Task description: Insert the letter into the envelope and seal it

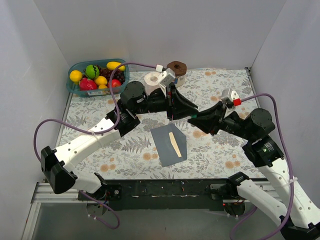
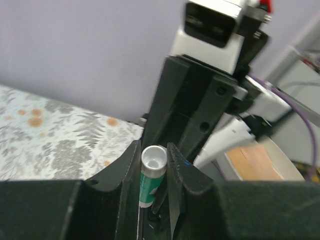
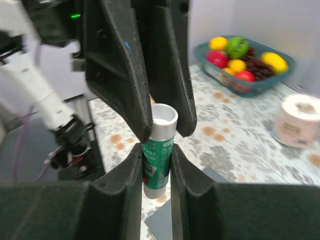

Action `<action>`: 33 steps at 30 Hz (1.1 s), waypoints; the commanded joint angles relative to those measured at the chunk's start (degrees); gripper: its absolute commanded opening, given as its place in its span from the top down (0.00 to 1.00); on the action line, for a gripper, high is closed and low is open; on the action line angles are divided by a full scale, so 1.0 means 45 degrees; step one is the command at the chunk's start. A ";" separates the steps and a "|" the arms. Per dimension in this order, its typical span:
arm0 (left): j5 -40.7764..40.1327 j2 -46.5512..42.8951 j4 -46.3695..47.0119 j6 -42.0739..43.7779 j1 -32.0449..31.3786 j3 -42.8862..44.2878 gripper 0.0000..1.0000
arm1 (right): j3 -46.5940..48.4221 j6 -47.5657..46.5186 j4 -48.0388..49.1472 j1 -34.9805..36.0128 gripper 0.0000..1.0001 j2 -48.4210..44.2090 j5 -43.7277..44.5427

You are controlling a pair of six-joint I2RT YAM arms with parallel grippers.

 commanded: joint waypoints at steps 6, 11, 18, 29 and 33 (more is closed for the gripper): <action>0.1898 -0.0637 0.1039 -0.0650 0.0284 0.0088 0.22 | 0.0723 -0.0945 0.0646 0.0346 0.99 -0.0716 0.0047; -0.1695 -0.0988 0.0573 -0.1275 0.0500 -0.0244 0.16 | 0.0587 -0.0282 -0.0098 0.0366 0.99 -0.0638 0.4605; -0.4084 -0.1438 0.0727 -0.1744 0.0480 -0.0909 0.18 | 0.0587 0.0167 -0.0176 0.0346 0.99 -0.0189 0.4473; -0.4905 -0.0404 -0.1126 -0.0378 -0.0438 0.0495 0.21 | 0.0684 0.0598 -0.0060 0.0346 0.99 0.0359 0.3457; -0.4905 -0.0188 -0.1422 -0.0241 -0.0535 0.0673 0.22 | 0.0587 0.0676 0.0058 0.0346 0.99 0.0300 0.3360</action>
